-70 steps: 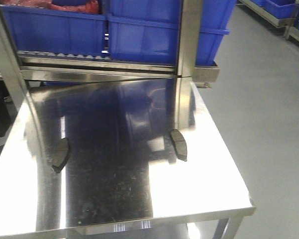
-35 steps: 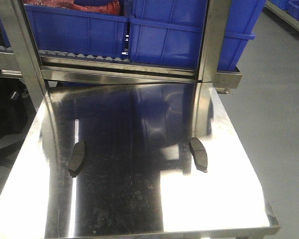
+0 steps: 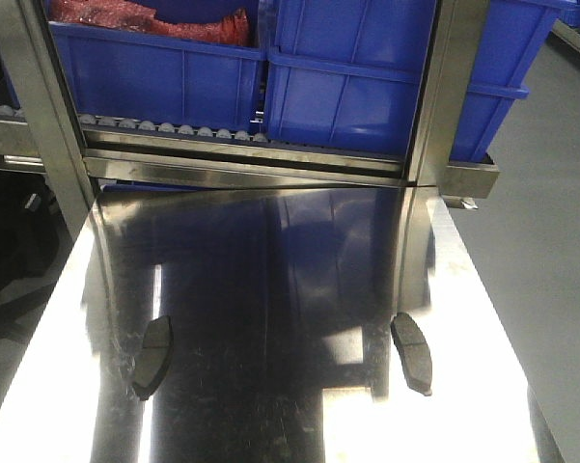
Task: Move and align brake pads A on conveyor
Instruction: 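Drive up to the steel table holding two brake pads, then move the left gripper toward the pad nearest the left arm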
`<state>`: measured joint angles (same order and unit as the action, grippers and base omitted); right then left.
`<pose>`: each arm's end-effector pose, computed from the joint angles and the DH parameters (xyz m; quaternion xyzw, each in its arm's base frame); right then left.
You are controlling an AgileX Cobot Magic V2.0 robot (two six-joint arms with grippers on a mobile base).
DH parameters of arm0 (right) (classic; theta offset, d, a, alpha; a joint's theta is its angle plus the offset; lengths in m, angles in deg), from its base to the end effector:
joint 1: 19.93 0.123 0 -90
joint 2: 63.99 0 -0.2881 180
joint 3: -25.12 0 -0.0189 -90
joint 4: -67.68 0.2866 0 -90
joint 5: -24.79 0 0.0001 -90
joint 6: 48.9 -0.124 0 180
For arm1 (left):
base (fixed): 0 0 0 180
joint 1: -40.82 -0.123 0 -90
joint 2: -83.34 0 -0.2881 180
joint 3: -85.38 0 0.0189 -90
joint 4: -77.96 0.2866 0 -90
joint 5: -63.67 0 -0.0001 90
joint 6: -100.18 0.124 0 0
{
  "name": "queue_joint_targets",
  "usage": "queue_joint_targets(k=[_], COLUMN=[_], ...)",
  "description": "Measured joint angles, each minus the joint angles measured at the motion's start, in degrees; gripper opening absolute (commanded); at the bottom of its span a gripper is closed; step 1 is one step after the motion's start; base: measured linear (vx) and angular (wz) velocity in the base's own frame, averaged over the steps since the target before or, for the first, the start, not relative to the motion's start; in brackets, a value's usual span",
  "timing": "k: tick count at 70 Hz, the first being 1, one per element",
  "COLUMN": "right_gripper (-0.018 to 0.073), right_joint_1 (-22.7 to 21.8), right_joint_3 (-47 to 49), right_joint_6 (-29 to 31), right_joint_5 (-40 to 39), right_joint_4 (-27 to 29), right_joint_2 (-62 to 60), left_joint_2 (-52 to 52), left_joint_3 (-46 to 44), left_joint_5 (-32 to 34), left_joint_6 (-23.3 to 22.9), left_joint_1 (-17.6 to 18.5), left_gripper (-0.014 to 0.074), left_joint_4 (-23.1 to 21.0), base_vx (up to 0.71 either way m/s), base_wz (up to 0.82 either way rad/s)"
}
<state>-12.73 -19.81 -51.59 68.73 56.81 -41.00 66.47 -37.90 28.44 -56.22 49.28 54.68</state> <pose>0.1089 -0.0026 0.3159 -0.0521 0.8232 -0.0442 0.5636 0.1042 -0.0441 0.2712 0.1562 0.7838 -0.1138 0.5901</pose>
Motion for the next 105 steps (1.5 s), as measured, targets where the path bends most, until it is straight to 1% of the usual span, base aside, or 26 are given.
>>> queue_joint_targets(k=[105], right_gripper=[-0.0001], right_joint_1=[0.00], right_joint_3=[0.00], right_joint_6=[0.00], right_joint_5=[0.00], right_joint_4=[0.00], right_joint_2=[0.00], left_joint_2=[0.00], left_joint_3=[0.00], left_joint_5=[0.00], left_joint_6=[0.00], left_joint_1=[0.00], left_gripper=[-0.0006], left_joint_4=[0.00], base_vx=[0.01], base_wz=[0.00])
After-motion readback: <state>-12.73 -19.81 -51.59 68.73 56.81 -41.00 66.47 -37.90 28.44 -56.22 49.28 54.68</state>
